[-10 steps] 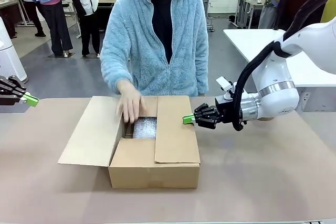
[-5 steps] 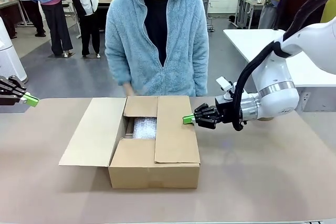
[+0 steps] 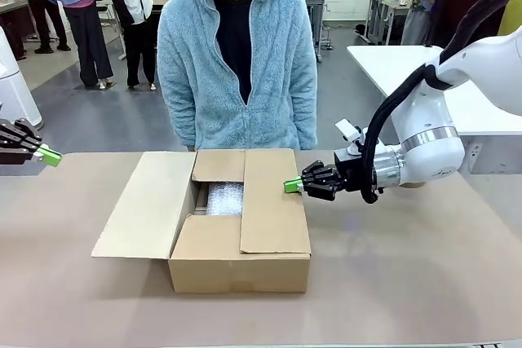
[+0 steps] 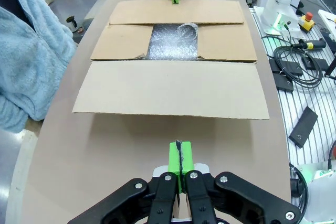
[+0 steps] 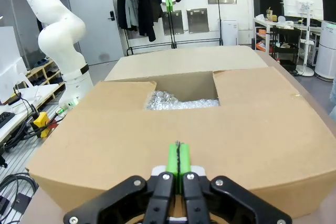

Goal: Wrap the clocks to prevent damage.
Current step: Push the left (or right) flap of the Package Box to close it.

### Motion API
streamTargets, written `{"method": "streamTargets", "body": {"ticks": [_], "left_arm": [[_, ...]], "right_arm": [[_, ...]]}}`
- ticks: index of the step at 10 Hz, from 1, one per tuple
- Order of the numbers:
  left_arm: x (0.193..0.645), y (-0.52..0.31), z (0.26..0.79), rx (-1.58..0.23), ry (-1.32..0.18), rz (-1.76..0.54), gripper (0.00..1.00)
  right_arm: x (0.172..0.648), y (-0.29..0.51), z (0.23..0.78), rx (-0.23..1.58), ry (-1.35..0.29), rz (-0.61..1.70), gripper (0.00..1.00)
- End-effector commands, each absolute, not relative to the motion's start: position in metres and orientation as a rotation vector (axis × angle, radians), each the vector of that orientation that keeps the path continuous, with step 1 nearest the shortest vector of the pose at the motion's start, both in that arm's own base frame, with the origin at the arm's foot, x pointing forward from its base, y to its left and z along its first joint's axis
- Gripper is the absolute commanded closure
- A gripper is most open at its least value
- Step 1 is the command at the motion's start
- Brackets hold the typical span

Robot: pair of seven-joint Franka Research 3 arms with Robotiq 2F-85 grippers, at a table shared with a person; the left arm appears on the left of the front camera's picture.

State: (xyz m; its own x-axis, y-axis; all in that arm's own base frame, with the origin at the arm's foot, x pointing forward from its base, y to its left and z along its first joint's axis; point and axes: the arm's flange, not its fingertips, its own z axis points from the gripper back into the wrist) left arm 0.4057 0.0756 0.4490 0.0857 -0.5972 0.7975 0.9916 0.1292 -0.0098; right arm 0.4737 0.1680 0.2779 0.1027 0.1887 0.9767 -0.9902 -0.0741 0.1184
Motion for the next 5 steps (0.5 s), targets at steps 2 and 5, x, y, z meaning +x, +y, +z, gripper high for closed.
{"method": "streamTargets", "body": {"ticks": [2,5], "left_arm": [[0.437,0.081,0.381,-0.753,-0.728,-1.267,1.0],[0.432,0.067,0.322,-0.721,-0.732,-1.261,1.0]], "right_arm": [[0.474,0.168,0.275,1.178,-0.945,1.263,0.99],[0.474,0.168,0.275,1.178,-0.945,1.263,0.99]]}}
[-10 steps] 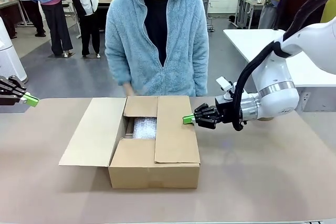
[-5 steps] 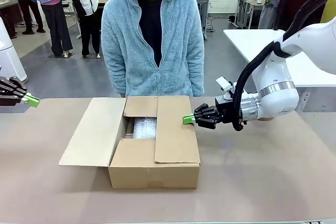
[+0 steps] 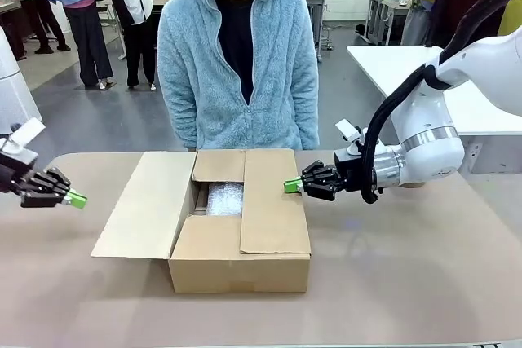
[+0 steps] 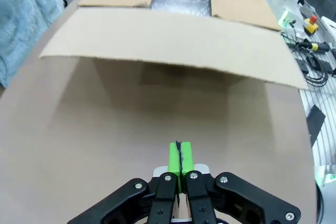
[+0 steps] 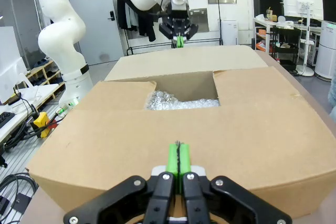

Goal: Wrap the clocks to prevent damage.
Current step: Push the left (or right) flap of the Package Box to close it.

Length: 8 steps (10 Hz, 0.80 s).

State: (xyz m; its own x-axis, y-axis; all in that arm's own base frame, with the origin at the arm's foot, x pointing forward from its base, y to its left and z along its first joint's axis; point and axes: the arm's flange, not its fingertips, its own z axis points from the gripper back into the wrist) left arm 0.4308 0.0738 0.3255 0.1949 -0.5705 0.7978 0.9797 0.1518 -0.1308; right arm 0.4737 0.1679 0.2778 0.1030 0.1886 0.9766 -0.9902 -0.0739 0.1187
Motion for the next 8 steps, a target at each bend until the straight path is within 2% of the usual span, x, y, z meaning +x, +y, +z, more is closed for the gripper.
{"method": "streamTargets", "body": {"ticks": [1,5,8], "left_arm": [[0.435,0.06,0.313,-0.717,-0.723,-1.279,1.0],[0.423,0.011,0.297,-0.71,-0.802,-1.335,1.0],[0.422,-0.009,0.311,-0.863,-0.864,-1.282,1.0]], "right_arm": [[0.474,0.168,0.275,1.178,-0.945,1.263,0.99],[0.474,0.168,0.275,1.178,-0.945,1.263,0.99],[0.474,0.168,0.275,1.178,-0.945,1.263,0.99]]}}
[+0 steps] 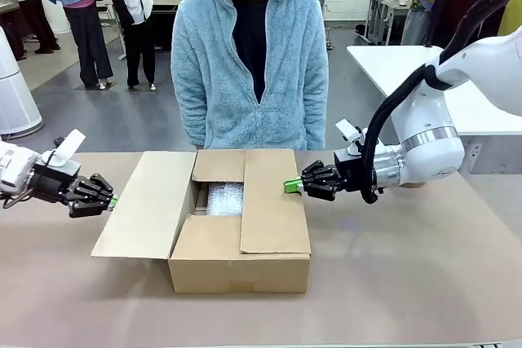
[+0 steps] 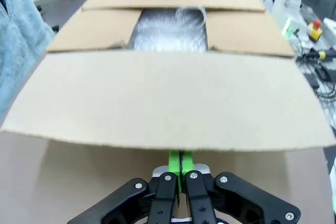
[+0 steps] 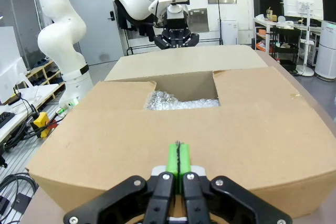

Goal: Wrap the clocks to prevent damage.
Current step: Push the left (or right) flap of the Package Box to close it.

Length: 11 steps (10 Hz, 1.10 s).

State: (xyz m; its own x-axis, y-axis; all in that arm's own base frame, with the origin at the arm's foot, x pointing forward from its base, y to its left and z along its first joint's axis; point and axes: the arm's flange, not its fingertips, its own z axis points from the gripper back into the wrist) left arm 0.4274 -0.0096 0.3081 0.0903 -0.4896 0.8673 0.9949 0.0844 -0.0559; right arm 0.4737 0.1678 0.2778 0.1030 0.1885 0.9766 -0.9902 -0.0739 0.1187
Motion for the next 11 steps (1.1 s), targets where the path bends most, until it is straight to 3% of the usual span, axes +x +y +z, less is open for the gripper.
{"method": "streamTargets", "body": {"ticks": [1,11], "left_arm": [[0.42,-0.008,0.311,-0.922,-0.876,-1.259,1.0],[0.439,-0.048,0.343,-1.052,-1.012,-1.217,1.0]], "right_arm": [[0.474,0.168,0.275,1.178,-0.945,1.263,0.99],[0.474,0.168,0.275,1.178,-0.945,1.263,0.99]]}}
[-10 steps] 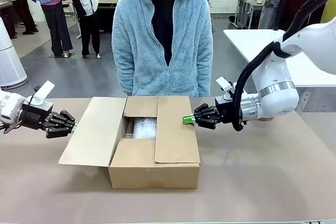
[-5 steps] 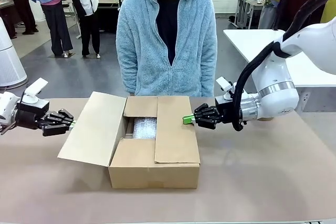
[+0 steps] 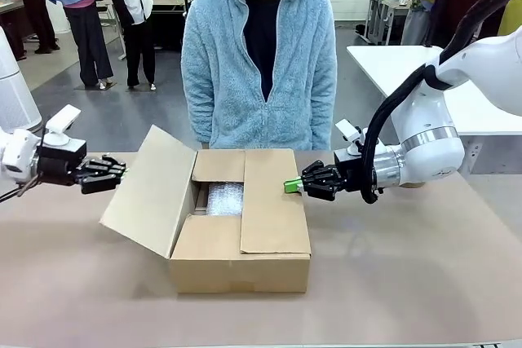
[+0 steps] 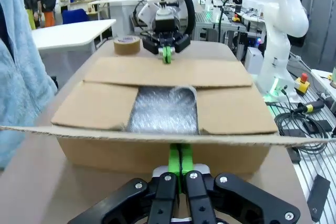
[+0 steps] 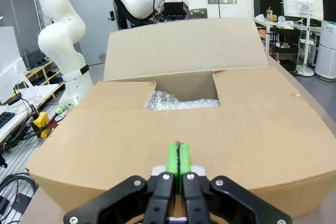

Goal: Wrap the clocks to prevent damage.
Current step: Push the left (or right) flap of the Package Box to close it.

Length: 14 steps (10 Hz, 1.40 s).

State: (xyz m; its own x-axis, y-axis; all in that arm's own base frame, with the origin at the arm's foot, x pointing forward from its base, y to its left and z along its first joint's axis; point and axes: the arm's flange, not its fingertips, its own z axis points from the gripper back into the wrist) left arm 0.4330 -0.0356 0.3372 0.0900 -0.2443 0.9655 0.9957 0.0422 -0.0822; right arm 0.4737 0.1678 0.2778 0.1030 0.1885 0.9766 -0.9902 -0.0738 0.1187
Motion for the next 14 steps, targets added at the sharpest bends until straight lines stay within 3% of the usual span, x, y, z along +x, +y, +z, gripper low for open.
{"method": "streamTargets", "body": {"ticks": [1,5,14], "left_arm": [[0.445,-0.057,0.347,-1.062,-1.021,-1.216,1.0],[0.47,-0.092,0.338,-1.08,-0.978,-1.208,1.0],[0.475,-0.143,0.308,-1.074,-0.877,-1.262,1.0]], "right_arm": [[0.474,0.168,0.275,1.178,-0.945,1.263,0.99],[0.474,0.168,0.275,1.178,-0.945,1.263,0.99],[0.474,0.168,0.275,1.178,-0.945,1.263,0.99]]}}
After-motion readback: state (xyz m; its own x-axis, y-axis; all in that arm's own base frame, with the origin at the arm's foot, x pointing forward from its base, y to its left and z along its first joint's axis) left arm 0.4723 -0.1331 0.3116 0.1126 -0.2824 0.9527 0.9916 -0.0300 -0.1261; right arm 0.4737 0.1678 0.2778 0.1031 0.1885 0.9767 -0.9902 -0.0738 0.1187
